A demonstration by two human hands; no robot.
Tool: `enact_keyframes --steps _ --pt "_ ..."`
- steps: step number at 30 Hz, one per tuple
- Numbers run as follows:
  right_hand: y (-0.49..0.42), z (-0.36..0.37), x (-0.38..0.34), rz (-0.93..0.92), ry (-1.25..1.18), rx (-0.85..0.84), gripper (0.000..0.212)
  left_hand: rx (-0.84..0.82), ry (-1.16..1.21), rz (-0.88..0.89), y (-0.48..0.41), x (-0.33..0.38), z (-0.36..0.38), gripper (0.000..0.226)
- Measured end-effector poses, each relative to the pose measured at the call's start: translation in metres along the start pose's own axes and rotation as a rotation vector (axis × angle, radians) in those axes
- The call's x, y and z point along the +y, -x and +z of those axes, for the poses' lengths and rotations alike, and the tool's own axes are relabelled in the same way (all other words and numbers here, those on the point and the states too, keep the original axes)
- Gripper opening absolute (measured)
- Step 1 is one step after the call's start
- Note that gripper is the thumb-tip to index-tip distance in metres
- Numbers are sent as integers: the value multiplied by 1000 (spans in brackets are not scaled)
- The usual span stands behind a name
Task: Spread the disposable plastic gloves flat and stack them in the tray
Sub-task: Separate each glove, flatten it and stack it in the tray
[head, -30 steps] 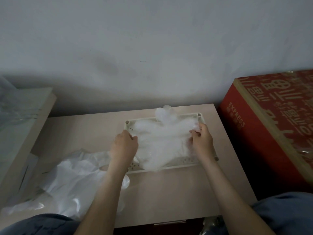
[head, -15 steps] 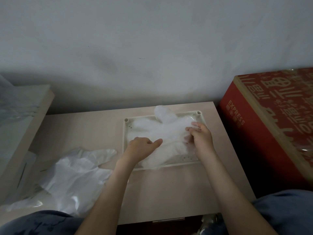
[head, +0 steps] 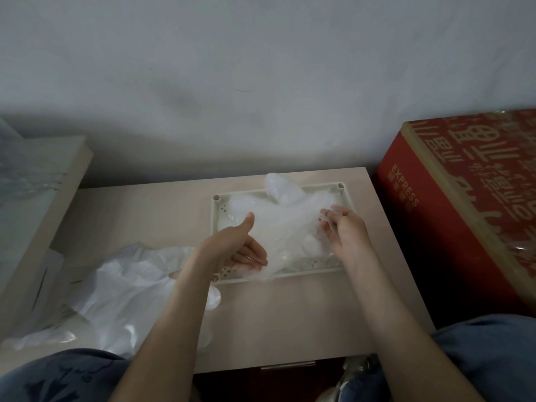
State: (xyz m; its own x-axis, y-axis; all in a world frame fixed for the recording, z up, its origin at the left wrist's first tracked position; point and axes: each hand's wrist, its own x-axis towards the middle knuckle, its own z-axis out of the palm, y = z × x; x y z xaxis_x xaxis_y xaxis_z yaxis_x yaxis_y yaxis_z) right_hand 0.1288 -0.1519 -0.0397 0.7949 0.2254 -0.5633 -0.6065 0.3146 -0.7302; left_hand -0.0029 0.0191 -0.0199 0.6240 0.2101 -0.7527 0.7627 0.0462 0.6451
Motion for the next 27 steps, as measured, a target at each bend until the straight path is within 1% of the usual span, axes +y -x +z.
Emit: enact_keyframes --steps 3,7,10,14,18,20,21,24,26,27 --pt "0 2 1 12 -24 -6 24 -57 6 -4 2 2 2 83" --pt "3 5 3 17 -66 -13 26 -45 -14 41 -1 4 9 66" --pt "2 6 4 59 -142 -16 25 -48 4 47 -2 4 16 57" --pt "4 12 3 114 -209 -45 18 -54 69 -12 -3 4 13 52" --pt "7 17 3 124 -243 -77 8 -55 183 -20 -5 2 12 53" --pt "7 16 2 123 -266 -80 11 -55 222 -3 -5 1 13 52" --pt "7 15 2 125 -267 -78 11 -56 229 12 -5 2 13 47" --pt "6 11 4 134 -218 -80 12 -55 244 51 -3 3 13 23" --pt "5 9 5 114 -135 -146 20 -44 309 50 -1 4 12 13" --pt "5 8 6 91 -51 -166 20 -35 347 41 0 5 11 12"
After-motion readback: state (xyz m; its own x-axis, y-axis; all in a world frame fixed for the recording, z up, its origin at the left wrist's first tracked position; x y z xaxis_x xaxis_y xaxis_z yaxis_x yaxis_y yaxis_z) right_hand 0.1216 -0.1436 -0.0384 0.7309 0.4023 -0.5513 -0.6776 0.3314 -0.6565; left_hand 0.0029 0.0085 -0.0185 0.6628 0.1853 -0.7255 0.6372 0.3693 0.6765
